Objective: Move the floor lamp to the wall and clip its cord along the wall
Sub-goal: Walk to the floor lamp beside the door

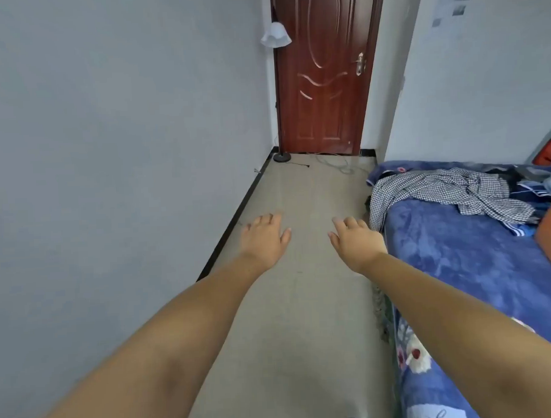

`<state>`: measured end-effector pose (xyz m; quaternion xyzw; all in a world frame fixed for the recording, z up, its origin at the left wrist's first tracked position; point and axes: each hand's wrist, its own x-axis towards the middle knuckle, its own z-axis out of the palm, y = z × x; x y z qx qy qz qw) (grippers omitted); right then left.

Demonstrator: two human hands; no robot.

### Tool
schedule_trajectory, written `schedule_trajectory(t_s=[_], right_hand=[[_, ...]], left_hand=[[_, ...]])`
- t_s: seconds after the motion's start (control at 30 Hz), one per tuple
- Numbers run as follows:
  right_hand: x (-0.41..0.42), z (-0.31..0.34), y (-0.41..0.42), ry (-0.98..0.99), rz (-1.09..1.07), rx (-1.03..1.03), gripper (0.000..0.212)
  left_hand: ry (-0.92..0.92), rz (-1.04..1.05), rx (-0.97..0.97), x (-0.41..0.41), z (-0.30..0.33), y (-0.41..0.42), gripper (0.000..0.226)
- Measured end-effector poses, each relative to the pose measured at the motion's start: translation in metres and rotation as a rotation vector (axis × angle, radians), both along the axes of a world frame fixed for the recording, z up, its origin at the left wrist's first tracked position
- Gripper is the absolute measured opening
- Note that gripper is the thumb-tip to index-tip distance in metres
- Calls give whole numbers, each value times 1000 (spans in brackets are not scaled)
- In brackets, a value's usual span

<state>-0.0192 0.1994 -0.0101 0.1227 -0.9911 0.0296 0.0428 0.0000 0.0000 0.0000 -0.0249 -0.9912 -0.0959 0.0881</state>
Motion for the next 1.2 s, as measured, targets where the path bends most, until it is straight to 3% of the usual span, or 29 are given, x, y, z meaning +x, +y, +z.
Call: schedule_trajectory(t_s=[0.57, 0.97, 1.2], right_hand=[[-324, 19, 82, 4, 61, 95, 45], [-595, -5, 40, -45, 64, 119, 35], [-753, -10, 29, -23, 15, 6, 32]], left_hand=[[-27, 54, 117, -316, 20, 95, 48], [-34, 89, 118, -592, -7, 31, 49], [-37, 48, 112, -767, -1, 13, 42]])
